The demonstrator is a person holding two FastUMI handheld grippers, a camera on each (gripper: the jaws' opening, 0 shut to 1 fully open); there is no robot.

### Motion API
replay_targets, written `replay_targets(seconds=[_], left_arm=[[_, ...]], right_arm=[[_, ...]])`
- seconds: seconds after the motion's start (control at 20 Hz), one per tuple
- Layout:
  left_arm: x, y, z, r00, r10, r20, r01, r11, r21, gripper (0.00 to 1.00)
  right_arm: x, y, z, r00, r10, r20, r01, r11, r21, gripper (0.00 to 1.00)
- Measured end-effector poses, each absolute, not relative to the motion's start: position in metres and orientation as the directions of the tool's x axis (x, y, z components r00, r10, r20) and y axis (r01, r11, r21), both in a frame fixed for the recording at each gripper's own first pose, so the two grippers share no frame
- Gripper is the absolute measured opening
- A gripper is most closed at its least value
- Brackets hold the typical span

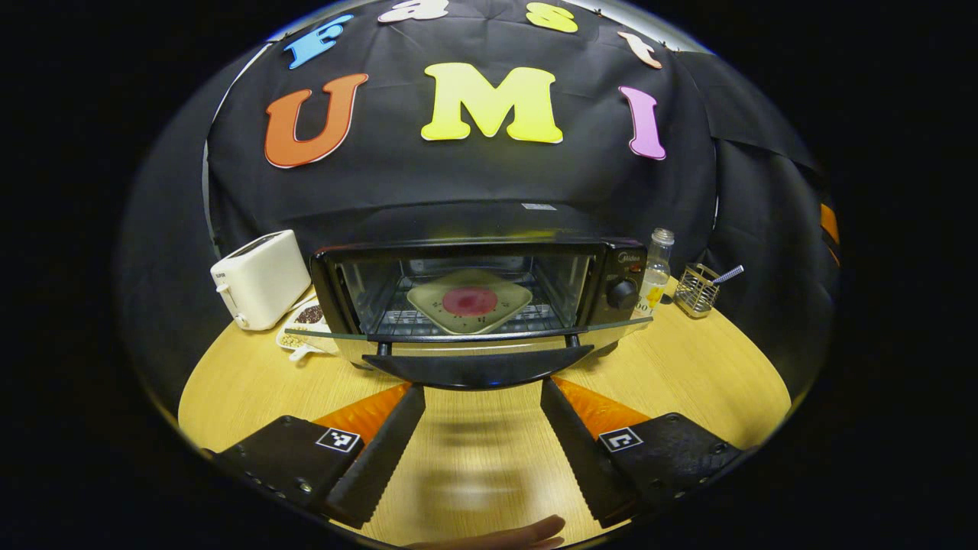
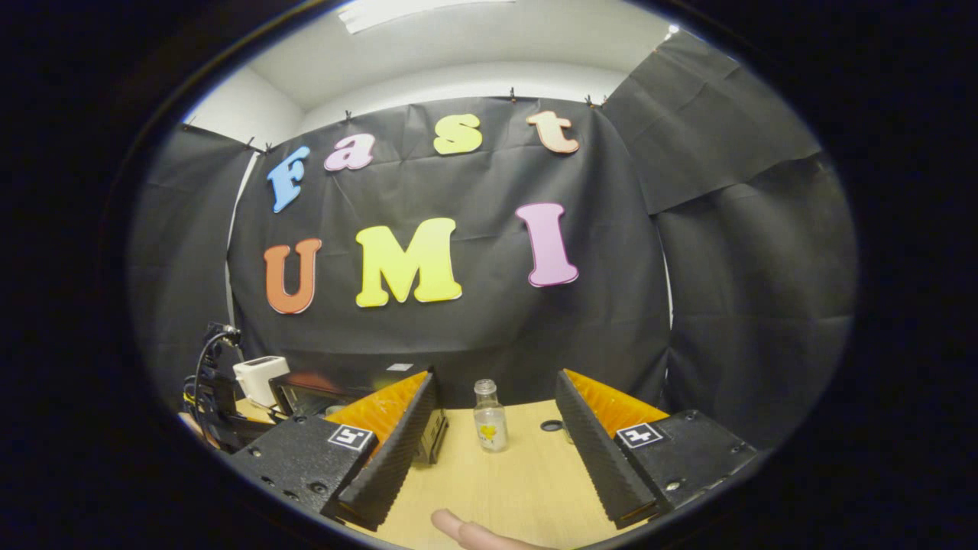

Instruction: Open the electric oven with the left hand, put the food in, and close the electric oven.

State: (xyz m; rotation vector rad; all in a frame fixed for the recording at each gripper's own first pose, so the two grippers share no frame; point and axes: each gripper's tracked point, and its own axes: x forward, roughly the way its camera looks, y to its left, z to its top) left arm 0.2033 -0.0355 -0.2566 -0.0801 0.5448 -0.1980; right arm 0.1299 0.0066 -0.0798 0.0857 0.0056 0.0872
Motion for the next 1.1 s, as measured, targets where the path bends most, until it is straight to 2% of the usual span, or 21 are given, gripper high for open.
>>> replay_targets(seconds=[0.1,0.15,0.2,0.3,0.35,0.4,0.45,0.7,0.95,1.1], left_arm=[[0.219,-0.035,-0.248,0.858,-0.195,-0.474,0.152,0.98,-0.13,0.97],[0.228,-0.033,-0.243,0.869,-0.186,-0.458,0.144,0.982,-0.126,0.98],[0.236,-0.03,-0.24,0.879,-0.175,-0.443,0.135,0.984,-0.119,0.98],[0.245,-0.026,-0.232,0.89,-0.158,-0.428,0.116,0.986,-0.123,0.98],[0.242,-0.026,-0.229,0.89,-0.156,-0.428,0.108,0.985,-0.134,0.89],[0.237,-0.024,-0.225,0.891,-0.152,-0.428,0.098,0.984,-0.145,0.9],[0.23,-0.021,-0.22,0.894,-0.143,-0.425,0.083,0.984,-0.158,0.99],[0.176,-0.021,-0.179,0.927,-0.158,-0.34,0.081,0.97,-0.228,0.95],[0.105,-0.02,-0.122,0.965,-0.137,-0.223,0.092,0.975,-0.204,0.95],[0.06,-0.02,-0.082,0.979,-0.126,-0.16,0.097,0.979,-0.177,0.95]], right_arm=[[0.127,-0.004,-0.078,0.998,0.056,0.009,-0.056,0.995,0.079,0.96],[0.124,-0.008,-0.081,0.999,0.047,0.005,-0.047,0.995,0.082,1.0],[0.12,-0.008,-0.083,0.999,0.049,-0.006,-0.048,0.995,0.089,0.96],[0.11,-0.009,-0.083,0.998,0.061,-0.021,-0.059,0.993,0.1,0.96],[0.104,-0.011,-0.084,0.998,0.063,-0.024,-0.061,0.993,0.104,0.96],[0.097,-0.015,-0.084,0.998,0.059,-0.026,-0.056,0.993,0.108,0.96],[0.092,-0.019,-0.083,0.998,0.057,-0.024,-0.054,0.993,0.108,0.96],[0.047,-0.03,-0.08,0.997,0.068,-0.031,-0.064,0.992,0.11,0.96],[-0.017,-0.038,-0.068,0.996,0.095,-0.002,-0.094,0.988,0.123,0.96],[-0.055,-0.04,-0.042,0.994,0.086,0.062,-0.092,0.991,0.099,0.96]])
